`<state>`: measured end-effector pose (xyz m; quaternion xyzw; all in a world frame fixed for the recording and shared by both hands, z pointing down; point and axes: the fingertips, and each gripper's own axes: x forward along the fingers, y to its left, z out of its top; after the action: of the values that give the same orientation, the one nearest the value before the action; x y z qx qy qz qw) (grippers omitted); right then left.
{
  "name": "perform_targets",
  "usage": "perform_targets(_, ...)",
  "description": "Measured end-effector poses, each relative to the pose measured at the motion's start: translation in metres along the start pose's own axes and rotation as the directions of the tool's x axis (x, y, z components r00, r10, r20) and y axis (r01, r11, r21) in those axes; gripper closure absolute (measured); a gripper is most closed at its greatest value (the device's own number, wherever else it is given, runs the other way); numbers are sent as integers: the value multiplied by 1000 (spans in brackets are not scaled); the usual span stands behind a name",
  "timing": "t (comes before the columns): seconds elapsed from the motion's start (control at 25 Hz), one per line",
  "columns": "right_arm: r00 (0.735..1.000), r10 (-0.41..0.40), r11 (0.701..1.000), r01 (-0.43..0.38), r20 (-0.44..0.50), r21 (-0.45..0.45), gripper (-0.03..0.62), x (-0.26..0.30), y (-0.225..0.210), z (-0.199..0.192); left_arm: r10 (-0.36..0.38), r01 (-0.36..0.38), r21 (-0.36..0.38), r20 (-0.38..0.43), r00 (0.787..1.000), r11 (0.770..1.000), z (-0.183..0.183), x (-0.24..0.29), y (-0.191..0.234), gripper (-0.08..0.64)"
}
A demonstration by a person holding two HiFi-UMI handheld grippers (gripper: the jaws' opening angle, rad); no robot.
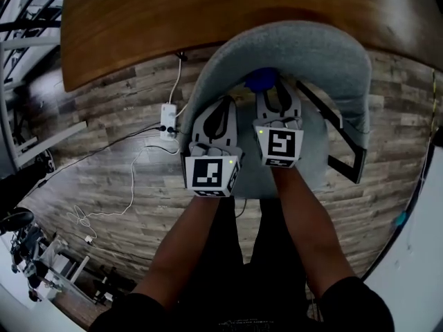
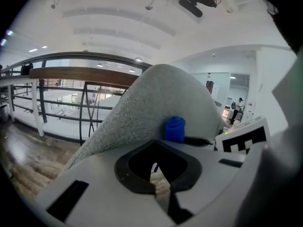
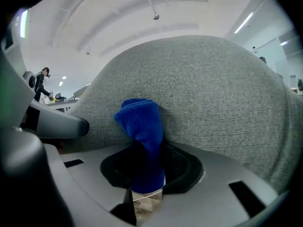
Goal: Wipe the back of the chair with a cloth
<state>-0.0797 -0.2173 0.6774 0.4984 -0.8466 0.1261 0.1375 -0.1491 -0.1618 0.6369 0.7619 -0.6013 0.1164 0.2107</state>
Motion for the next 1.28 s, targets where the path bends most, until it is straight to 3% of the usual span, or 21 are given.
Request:
perform_targets(0.56, 983, -183, 982, 183, -1, 43, 483, -24, -72, -22, -113, 116, 67, -44, 993, 991, -15, 31, -31, 554)
perform_targets(0.92, 943, -332, 940, 331, 0, 88, 483, -55, -120, -25, -203, 209, 88, -67, 977, 974, -18, 44, -70, 554)
perform_targets(1.28, 878, -477, 870, 477, -25, 125, 483, -100, -157, -33, -286, 298, 109, -119, 951, 948, -23, 36, -98, 554)
